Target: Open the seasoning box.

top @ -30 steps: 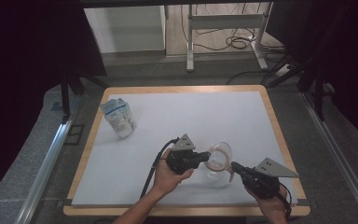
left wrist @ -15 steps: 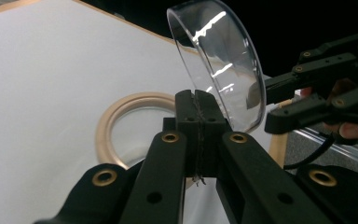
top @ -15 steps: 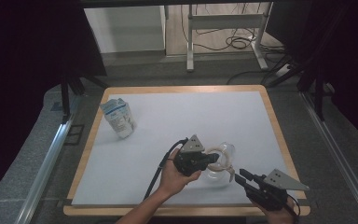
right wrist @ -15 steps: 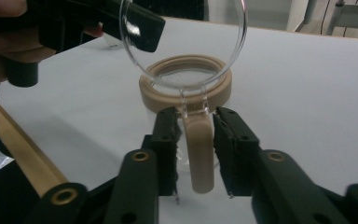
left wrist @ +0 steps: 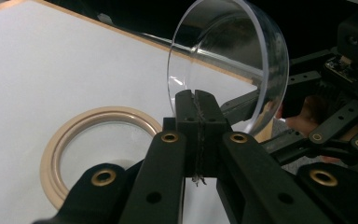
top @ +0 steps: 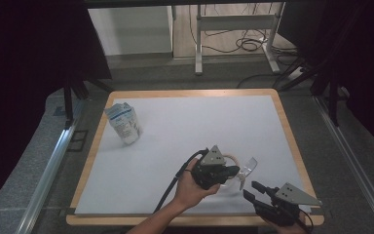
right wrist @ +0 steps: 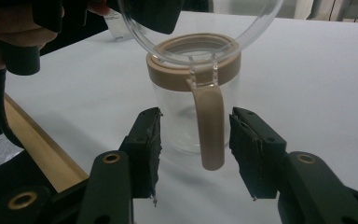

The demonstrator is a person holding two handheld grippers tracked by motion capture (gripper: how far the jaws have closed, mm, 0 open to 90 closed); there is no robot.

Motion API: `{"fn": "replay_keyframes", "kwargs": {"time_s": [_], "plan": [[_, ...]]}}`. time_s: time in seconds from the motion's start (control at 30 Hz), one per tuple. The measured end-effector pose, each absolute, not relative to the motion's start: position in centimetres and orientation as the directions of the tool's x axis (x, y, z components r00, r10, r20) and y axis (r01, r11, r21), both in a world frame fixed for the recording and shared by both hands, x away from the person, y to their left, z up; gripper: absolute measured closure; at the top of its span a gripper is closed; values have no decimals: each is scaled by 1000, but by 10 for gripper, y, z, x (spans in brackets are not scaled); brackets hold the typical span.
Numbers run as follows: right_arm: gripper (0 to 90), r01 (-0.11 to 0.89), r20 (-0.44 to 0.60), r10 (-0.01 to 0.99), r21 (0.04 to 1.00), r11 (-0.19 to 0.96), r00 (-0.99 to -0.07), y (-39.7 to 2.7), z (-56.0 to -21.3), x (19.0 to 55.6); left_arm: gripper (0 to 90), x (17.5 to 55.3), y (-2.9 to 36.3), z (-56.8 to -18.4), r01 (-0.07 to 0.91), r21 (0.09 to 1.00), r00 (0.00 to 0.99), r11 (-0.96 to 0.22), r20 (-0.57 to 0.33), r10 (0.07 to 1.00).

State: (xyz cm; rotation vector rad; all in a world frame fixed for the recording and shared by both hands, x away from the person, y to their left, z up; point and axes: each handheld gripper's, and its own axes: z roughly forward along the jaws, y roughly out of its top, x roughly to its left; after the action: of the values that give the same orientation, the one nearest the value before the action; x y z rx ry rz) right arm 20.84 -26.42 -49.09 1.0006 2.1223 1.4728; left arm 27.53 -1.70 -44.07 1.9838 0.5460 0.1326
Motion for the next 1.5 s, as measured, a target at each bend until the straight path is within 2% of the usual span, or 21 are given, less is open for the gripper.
{"fn": "replay_keyframes", "kwargs": {"time_s": [0.1, 0.27, 0.47, 0.53, 0.6, 0.83, 0.97, 1.5], "plan": [[521, 337, 97, 721, 921, 197, -686, -263, -491, 207, 883, 276, -8, -441, 324, 878, 883, -353, -147, 446], [496, 323, 96, 700, 925, 199, -708, -259, -491, 200, 791, 278, 24, -442, 345, 887, 863, -307, -170, 476], [457, 299, 81, 675, 930, 213, -733, -248, -495, 193, 506, 277, 62, -450, 384, 883, 821, -269, -194, 536], [438, 295, 77, 666, 929, 222, -742, -243, -496, 191, 434, 274, 74, -454, 384, 884, 806, -268, -179, 564], [425, 286, 64, 656, 929, 236, -752, -236, -496, 190, 403, 272, 83, -457, 382, 885, 799, -268, -171, 576], [398, 266, 58, 609, 929, 257, -791, -212, -499, 191, 358, 265, 117, -472, 397, 869, 770, -294, -141, 622], [380, 257, 53, 594, 929, 265, -803, -195, -504, 194, 363, 263, 137, -483, 414, 860, 763, -298, -149, 629], [369, 253, 54, 559, 924, 285, -827, -132, -515, 213, 328, 265, 197, -509, 493, 841, 662, -221, -199, 722]]}}
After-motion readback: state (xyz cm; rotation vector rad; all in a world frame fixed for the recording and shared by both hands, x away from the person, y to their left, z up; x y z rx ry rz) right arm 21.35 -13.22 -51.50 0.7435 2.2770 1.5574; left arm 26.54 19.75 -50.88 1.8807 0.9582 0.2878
